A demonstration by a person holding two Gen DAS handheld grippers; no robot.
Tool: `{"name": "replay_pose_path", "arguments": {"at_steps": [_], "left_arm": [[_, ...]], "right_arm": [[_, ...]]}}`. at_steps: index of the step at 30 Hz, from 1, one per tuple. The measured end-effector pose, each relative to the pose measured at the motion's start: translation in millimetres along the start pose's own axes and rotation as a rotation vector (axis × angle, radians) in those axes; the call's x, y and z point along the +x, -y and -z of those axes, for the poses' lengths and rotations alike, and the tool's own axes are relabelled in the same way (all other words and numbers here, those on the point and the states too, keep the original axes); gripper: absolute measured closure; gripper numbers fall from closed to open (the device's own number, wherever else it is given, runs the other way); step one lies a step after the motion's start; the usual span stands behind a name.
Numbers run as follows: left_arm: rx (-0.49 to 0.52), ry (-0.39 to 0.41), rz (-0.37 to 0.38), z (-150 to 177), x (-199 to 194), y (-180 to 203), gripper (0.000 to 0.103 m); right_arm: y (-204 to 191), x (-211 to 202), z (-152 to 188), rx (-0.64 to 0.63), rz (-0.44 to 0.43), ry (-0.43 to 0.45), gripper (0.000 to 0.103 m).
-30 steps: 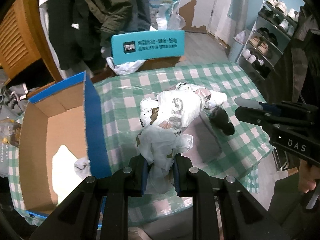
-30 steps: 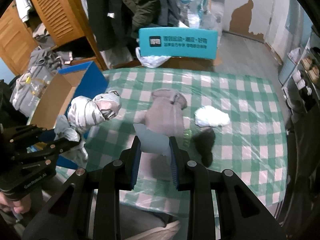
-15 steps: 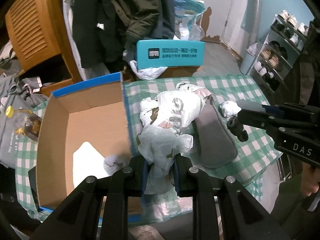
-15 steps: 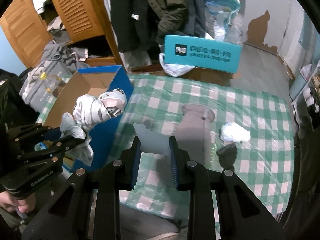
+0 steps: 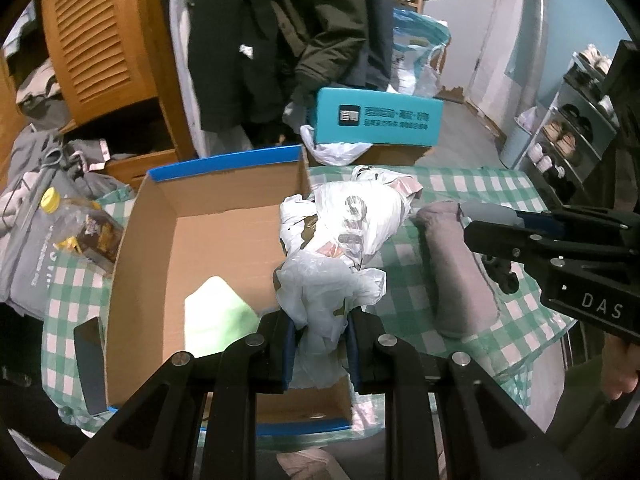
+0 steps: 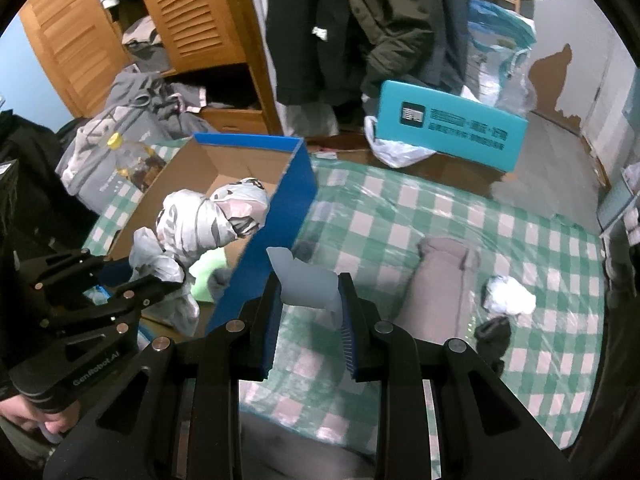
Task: Organize soft objects
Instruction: 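Carry the white plastic bag with the left tool over the cardboard box, then lower the bag into the box and open the left tool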
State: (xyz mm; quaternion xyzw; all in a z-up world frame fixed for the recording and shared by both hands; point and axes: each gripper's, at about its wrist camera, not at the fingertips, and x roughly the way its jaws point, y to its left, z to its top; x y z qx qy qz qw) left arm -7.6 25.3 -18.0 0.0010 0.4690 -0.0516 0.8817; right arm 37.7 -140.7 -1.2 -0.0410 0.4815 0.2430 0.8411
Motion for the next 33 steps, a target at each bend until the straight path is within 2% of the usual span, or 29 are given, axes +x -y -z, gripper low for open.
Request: {"name": "replay_pose_path", "arguments": {"at_steps": [17, 33], "left_arm": [[-0.089, -0.019, -0.041, 9.4, 4.9, -57.5, 0.082], [-0.163, -0.081, -0.097, 21.4, 27.1, -98.2, 0.082]], "right_arm": [[-53.8, 38.3, -18.9, -0.068, -0.053, -0.056, 0.078], [-95.3, 86.4, -25.7, -0.112, -0.089, -0.137, 0.078]]}}
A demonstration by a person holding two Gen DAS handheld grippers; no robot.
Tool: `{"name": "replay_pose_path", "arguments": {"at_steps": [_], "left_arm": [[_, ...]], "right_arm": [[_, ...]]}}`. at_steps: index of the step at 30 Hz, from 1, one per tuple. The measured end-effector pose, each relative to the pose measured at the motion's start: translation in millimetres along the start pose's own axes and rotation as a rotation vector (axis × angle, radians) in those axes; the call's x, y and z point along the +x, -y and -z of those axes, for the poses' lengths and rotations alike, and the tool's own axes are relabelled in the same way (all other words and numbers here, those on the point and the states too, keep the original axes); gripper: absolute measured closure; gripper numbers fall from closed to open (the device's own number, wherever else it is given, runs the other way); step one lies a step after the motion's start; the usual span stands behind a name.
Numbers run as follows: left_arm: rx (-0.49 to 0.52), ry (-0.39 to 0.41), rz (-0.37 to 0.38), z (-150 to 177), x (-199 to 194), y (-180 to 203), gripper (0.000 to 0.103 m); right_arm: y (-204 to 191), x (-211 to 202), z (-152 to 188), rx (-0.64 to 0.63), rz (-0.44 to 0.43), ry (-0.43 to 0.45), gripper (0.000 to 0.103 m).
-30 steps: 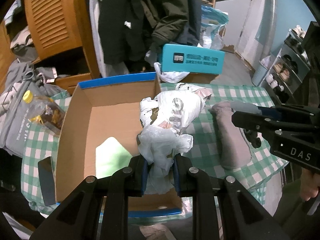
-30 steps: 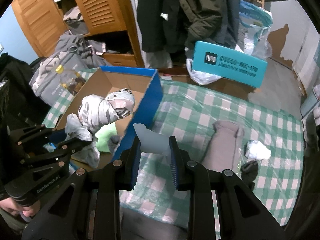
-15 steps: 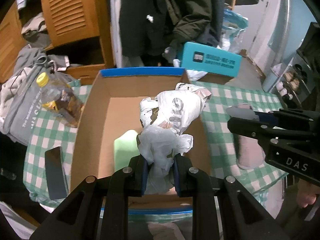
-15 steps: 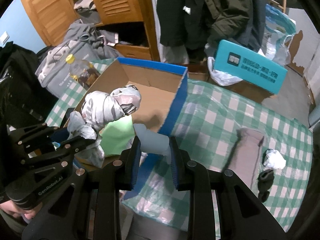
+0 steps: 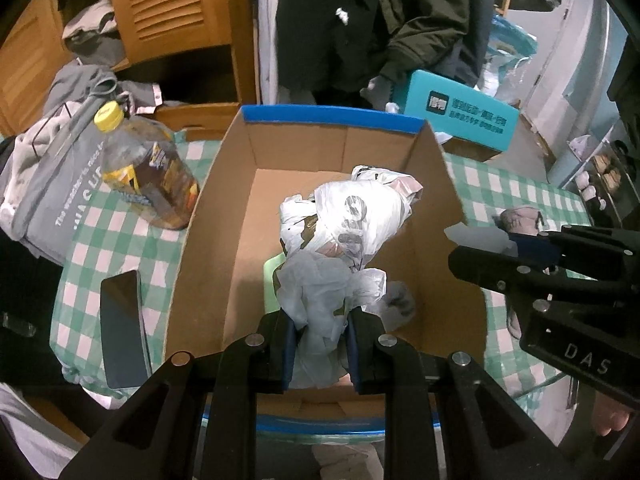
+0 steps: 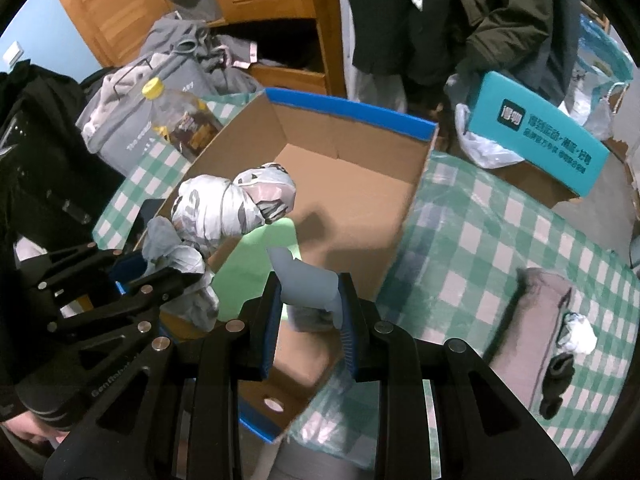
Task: Organize soft objects
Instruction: 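Lower the bag into the box and open the left tool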
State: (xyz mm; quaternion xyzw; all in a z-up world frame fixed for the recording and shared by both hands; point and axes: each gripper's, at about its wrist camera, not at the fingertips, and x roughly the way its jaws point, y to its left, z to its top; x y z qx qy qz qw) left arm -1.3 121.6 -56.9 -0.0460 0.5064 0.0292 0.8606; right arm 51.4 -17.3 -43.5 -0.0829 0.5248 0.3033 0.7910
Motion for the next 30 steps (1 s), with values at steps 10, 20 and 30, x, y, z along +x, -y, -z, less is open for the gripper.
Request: {"name": "replay_pose_path", "arguments": {"at_steps": [10, 20, 30], "left_arm": [[-0.010, -0.026, -0.012, 2.1, 9.8, -5.7, 0.078], [-0.020, -0.025, -0.027, 2.1, 10.4, -7.4, 0.057], [-0.005, -0.006, -0.032, 0.4, 4.5, 0.1, 0.041]], "right_arm": [[-4.9, 13.7, -4.0, 0.007, -0.021, -0.023, 0.074], [-4.0, 12.8, -5.3, 0.022, -0.033, -0.017, 0.052], [13.6, -0.3, 0.3, 0.062, -0.015, -0.001, 0.038]]}}
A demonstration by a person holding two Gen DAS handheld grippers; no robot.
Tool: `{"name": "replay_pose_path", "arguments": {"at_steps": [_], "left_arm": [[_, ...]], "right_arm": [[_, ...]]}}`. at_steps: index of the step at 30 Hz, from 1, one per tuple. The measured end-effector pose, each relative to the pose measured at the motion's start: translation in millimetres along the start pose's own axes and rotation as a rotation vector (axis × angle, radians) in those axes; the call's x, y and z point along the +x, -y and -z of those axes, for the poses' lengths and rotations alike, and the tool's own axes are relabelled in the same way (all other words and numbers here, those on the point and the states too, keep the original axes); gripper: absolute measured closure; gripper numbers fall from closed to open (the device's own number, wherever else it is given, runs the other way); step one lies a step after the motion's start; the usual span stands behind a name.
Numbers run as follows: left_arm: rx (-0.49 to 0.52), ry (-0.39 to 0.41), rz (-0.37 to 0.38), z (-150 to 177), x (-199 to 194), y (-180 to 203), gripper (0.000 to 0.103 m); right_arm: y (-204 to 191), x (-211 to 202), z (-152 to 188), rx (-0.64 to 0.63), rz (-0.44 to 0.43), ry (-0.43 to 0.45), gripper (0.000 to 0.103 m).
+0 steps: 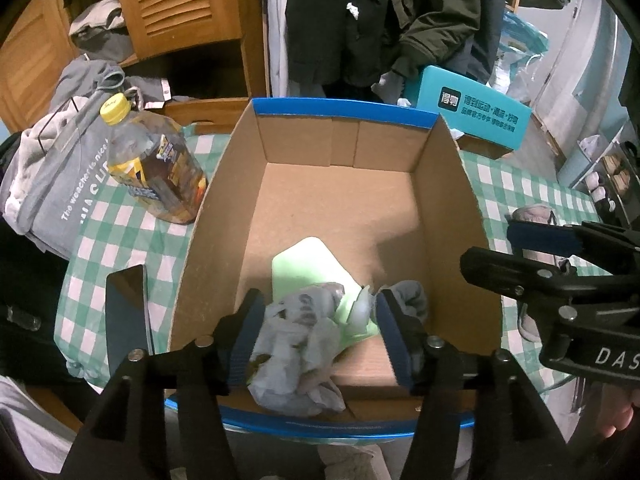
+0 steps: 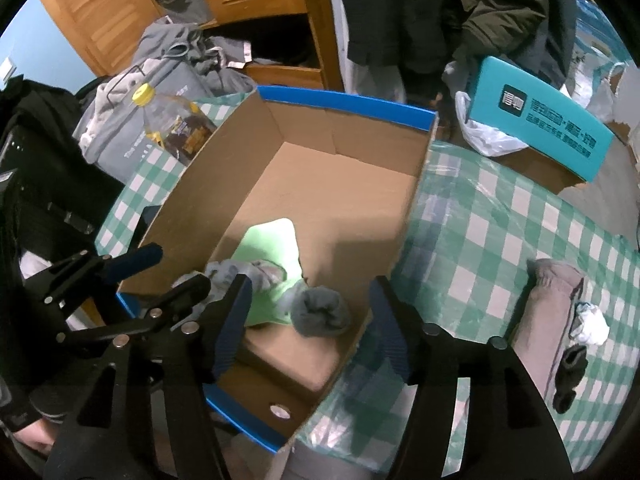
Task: Organize soft objects
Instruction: 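Lower the bag into the box and open the left tool, then move both tools back over the grey mitten and black sock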
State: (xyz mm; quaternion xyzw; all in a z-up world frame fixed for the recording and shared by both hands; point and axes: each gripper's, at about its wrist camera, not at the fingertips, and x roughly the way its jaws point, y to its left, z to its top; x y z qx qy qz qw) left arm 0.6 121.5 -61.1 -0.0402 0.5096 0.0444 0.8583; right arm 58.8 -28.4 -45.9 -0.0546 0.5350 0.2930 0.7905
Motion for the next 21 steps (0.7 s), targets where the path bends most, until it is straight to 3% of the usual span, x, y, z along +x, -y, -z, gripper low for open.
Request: {"name": "replay_pose_path", "arguments": {"at_steps": [13, 21], "left_arm": [[0.028, 0.021, 0.025, -1.6, -7.1, 24.9, 0.030], [0.046, 0.025, 0.043, -3.5, -9.8, 42.3, 0.029]], "right_arm": [[27.8, -20.0, 14.1, 0.047, 0.039, 0.019, 0.031], [50.5, -30.7, 26.4, 0.085, 0.069, 0.025, 0.030]]}}
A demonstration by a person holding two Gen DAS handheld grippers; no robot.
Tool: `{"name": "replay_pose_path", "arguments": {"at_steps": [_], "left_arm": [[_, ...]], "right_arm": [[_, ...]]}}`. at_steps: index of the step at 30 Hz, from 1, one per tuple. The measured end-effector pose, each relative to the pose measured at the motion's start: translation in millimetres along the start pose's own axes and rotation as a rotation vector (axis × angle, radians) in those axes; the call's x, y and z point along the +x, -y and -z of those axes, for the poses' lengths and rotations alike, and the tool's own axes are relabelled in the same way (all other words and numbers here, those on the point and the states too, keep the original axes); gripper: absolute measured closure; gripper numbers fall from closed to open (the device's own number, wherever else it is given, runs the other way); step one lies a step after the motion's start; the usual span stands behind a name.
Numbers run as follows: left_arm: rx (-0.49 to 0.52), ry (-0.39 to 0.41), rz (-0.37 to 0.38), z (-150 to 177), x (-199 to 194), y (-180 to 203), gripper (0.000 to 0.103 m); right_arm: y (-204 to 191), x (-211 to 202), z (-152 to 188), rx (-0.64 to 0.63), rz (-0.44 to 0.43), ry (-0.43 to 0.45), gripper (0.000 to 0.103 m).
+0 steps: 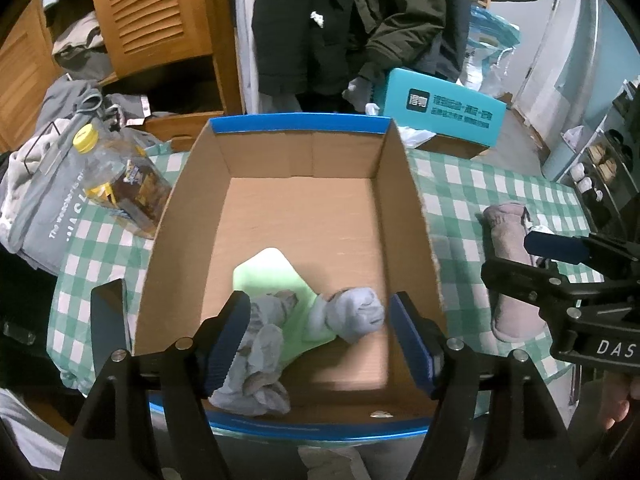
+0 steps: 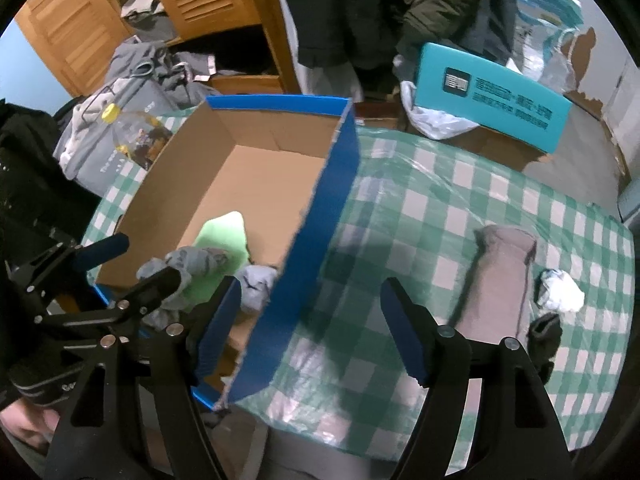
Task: Organize soft objects
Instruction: 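Move both tools back over the grey mitten and black sock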
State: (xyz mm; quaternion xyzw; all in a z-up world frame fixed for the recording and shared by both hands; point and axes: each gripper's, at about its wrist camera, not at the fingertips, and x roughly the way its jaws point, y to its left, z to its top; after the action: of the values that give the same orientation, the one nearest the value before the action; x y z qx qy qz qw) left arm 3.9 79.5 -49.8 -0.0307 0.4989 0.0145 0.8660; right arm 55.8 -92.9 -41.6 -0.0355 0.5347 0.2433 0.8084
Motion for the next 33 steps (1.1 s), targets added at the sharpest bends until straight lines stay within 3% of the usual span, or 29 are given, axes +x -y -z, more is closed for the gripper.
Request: {"name": "replay_pose_path", "arguments": {"at_steps": [33], "left_arm": [[0.185, 0.002, 0.014, -0.1, -2.9, 97.3, 0.023]], "right_arm": [[97.5, -35.7, 42.1, 0.135, 0.107, 0.041, 0.026]]}}
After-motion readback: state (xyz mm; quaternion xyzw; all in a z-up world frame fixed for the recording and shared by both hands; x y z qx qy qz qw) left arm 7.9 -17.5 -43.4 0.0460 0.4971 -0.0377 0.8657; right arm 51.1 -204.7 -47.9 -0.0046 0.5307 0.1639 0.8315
